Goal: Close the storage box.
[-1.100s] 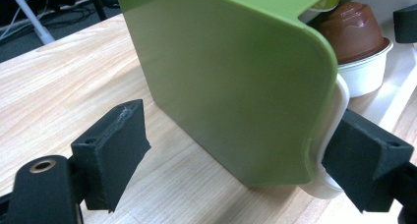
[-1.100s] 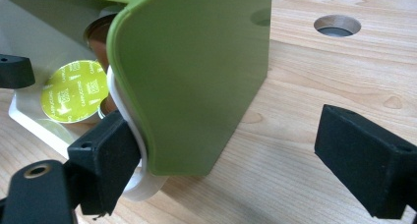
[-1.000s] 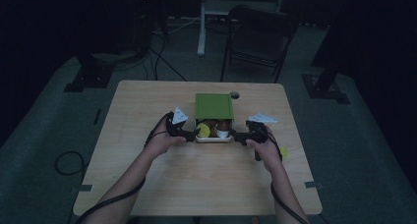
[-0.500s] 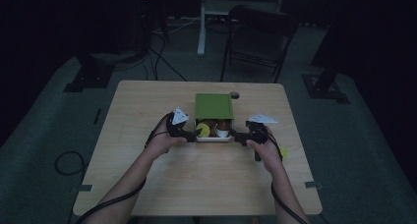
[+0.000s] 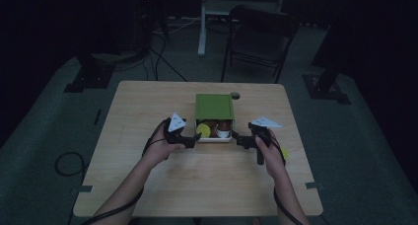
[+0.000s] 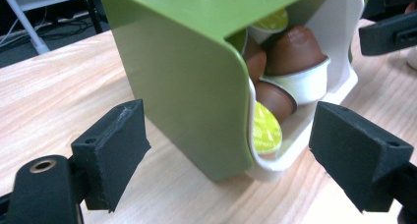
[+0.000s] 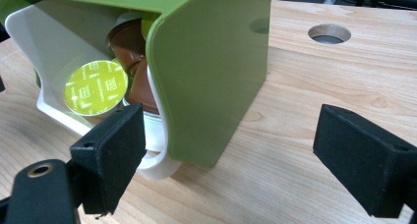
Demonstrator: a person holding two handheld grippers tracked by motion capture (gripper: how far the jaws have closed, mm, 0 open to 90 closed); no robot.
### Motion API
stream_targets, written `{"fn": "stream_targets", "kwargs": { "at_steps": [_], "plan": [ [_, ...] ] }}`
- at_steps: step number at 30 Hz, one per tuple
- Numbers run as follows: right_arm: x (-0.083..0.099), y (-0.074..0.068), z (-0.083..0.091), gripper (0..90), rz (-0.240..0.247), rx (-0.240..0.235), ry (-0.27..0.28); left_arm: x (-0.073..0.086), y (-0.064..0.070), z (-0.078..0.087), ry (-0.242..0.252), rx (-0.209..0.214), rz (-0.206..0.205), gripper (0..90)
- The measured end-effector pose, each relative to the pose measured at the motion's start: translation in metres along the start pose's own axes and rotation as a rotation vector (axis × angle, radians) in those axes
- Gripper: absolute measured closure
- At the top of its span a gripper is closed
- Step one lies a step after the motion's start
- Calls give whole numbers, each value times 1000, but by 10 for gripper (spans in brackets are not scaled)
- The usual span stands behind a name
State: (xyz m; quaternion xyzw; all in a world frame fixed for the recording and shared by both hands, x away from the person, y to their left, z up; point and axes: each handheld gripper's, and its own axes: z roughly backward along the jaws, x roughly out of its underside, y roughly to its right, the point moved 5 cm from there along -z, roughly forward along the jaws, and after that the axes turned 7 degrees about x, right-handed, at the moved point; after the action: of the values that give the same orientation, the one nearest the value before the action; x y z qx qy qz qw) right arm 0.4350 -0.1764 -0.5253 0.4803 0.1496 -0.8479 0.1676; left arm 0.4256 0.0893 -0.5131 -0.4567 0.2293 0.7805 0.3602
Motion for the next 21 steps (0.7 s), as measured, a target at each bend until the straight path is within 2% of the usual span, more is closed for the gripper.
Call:
{"fn": "stream_targets", "kwargs": {
  "at_steps": [4, 8, 21],
  "plan": [
    [3, 0, 5, 122, -2, 6, 3, 7, 4, 5, -2, 5, 20, 153],
    [8, 2, 11, 122, 6, 15, 3, 12, 7, 9, -1, 9, 21, 153],
    [26, 2, 29, 122, 18, 32, -7, 19, 9, 27, 12, -11, 41, 152]
  ]
}}
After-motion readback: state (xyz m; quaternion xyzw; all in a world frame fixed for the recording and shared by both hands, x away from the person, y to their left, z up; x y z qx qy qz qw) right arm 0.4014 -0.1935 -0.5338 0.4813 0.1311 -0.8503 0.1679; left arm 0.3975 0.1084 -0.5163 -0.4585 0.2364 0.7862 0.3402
